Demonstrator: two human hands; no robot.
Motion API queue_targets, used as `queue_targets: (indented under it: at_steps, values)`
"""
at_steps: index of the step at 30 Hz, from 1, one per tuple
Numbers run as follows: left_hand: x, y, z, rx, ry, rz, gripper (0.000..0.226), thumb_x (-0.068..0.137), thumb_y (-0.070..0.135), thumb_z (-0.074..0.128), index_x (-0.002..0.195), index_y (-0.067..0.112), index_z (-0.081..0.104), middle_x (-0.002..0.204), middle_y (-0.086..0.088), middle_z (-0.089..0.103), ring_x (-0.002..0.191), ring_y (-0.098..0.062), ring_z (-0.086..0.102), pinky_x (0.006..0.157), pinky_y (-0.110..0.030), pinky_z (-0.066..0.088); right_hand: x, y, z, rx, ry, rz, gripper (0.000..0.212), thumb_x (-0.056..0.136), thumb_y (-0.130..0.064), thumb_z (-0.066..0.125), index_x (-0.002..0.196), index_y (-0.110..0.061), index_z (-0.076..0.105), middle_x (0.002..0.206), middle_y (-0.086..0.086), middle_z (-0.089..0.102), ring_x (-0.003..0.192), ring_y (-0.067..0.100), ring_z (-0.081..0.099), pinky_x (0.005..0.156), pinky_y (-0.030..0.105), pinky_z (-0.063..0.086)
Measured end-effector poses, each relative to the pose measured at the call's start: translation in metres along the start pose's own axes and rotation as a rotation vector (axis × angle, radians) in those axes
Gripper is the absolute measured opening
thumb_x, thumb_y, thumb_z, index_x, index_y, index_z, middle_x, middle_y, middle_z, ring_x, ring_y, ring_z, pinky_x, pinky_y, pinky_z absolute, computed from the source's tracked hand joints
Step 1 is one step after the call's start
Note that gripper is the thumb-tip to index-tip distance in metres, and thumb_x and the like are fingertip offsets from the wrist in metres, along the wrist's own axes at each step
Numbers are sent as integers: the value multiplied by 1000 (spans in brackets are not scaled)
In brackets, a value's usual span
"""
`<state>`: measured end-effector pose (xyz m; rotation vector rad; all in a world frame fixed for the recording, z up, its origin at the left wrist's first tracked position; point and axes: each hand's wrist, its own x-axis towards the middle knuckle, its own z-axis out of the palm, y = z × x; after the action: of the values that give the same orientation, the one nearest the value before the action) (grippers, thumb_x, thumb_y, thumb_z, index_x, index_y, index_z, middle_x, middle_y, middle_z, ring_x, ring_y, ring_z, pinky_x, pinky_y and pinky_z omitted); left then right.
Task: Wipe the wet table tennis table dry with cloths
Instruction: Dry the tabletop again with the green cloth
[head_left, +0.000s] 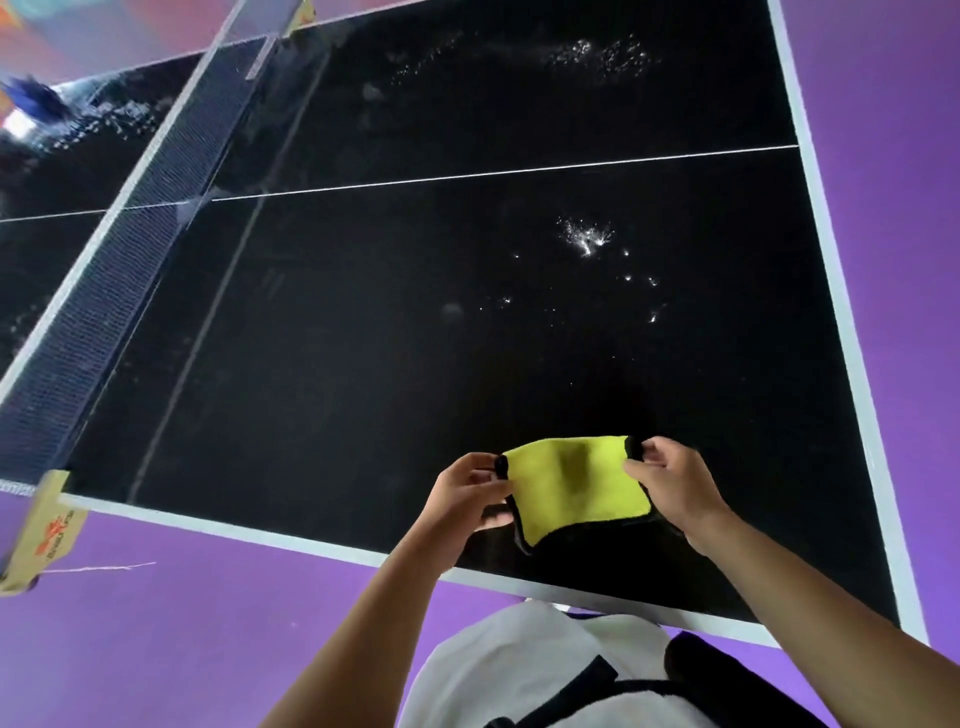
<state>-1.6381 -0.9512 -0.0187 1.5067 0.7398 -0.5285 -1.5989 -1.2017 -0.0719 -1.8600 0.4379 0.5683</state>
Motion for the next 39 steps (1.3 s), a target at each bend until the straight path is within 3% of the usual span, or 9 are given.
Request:
queue_targets:
  at_steps: [2,5,11,16,21,27,30,33,39]
  values:
    - [-13,12,11,-51,-6,45,23,90,-3,67,110,8,65,89,-5,64,79,-16,70,73,-35,60,-19,-16,-5,170,-49,-19,5,92,-18,66,94,-16,69,82,3,69,77,17,60,73,34,52]
    - [-31,34,32,-74,5,131,23,89,-3,68,109,8,65,81,-1,65,76,-14,70,72,-34,59,-43,-41,-8,357,-147,-43,7,95,-17,63,100,-14,68,88,3,75,84,19,70,79,41,62]
    - [-58,61,72,-15,-27,314,21,89,4,73,109,10,68,87,-7,68,81,-16,68,72,-31,56,-68,-84,-4,435,-191,-291,13,97,-7,59,102,-13,69,95,5,75,91,17,72,81,28,58]
    - [-66,69,91,-13,-11,345,21,93,2,67,113,9,68,93,-6,75,90,-19,73,84,-33,59,-62,-81,-25,481,-370,-220,18,95,-18,65,113,-19,64,107,3,73,103,18,70,92,34,54]
    - [-68,71,103,49,-106,272,31,97,-9,48,111,6,71,105,-15,76,99,-26,73,89,-36,59,-59,-64,-40,433,-404,-222,30,86,-11,75,113,-17,64,104,2,74,102,13,69,83,23,53]
    - [-63,84,102,142,199,413,24,93,5,63,103,22,76,101,-3,76,90,-12,69,79,-26,54,-47,-66,-62,595,-407,-163,27,81,-1,76,106,-1,68,106,20,72,96,25,69,87,37,52]
    - [-60,92,94,40,-86,345,49,84,29,73,131,30,62,128,-2,67,115,-17,66,98,-36,52,-42,-77,-86,741,-569,-138,51,76,-4,79,117,13,55,116,38,59,100,39,63,93,51,50]
    - [-58,106,99,-88,-349,294,56,81,21,76,134,13,59,125,-13,67,111,-29,65,95,-43,52,-38,-89,-112,772,-643,-193,55,74,-8,80,119,13,55,114,34,62,102,43,63,91,52,52]
    - [-43,153,122,9,-299,403,25,81,13,75,105,14,73,96,-6,70,87,-20,67,72,-33,57,-21,-97,-150,814,-641,-215,43,65,-17,86,104,-4,72,100,15,70,97,33,67,79,37,57]
